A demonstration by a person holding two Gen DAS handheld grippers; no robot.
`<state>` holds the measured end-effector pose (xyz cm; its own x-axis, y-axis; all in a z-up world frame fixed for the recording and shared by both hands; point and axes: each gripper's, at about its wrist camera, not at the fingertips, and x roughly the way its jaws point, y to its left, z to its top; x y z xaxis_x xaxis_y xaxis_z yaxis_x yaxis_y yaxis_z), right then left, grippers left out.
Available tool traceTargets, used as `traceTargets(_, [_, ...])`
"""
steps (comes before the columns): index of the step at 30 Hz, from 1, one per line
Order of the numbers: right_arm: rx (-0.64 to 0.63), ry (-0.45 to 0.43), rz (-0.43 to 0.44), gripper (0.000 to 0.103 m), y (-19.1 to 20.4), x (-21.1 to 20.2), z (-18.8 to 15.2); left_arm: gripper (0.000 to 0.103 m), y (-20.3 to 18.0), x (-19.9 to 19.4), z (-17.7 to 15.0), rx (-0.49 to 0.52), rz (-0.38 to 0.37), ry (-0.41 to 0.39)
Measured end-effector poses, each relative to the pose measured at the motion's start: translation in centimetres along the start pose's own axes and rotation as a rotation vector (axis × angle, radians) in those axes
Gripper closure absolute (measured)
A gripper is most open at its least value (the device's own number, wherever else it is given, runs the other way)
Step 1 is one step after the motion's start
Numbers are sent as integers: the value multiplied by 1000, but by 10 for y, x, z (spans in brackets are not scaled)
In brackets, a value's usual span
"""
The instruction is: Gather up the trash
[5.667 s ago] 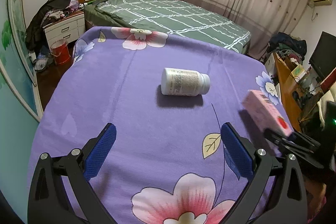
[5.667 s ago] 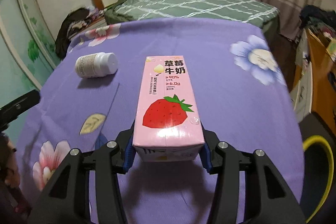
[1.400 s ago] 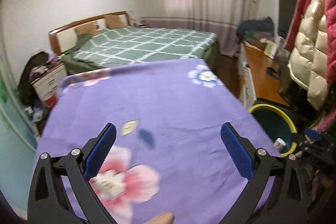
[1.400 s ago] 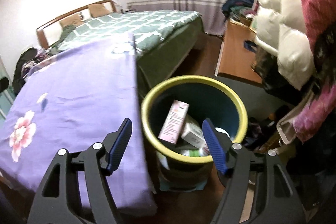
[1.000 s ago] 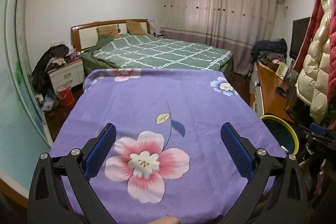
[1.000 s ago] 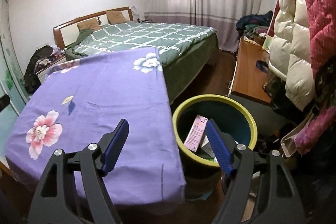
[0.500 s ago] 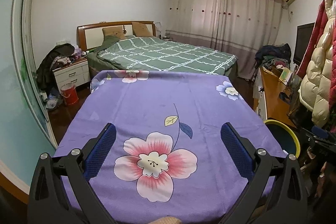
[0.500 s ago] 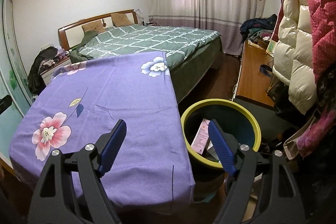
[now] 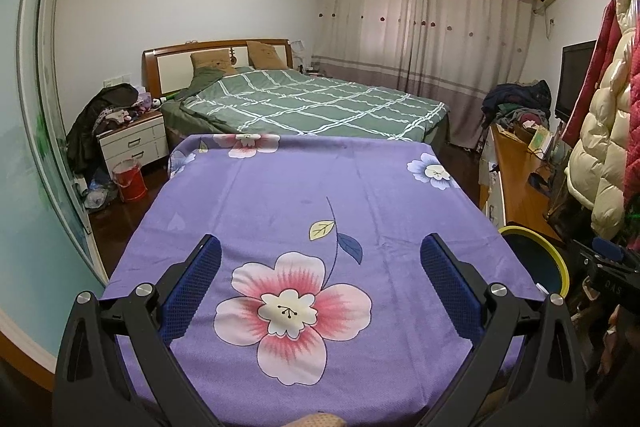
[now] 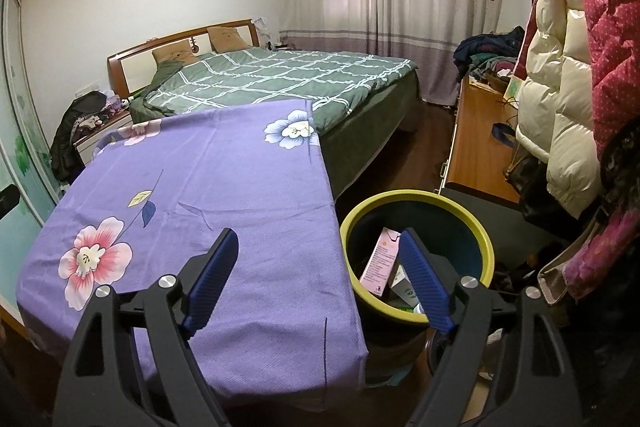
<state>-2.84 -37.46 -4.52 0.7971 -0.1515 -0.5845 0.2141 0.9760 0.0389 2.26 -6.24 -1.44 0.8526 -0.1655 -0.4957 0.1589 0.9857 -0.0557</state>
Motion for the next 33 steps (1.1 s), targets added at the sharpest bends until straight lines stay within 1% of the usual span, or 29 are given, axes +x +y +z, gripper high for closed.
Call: traceTargets(33, [5, 2, -1, 25, -1, 1, 1, 5, -1, 4, -2, 2, -4, 13])
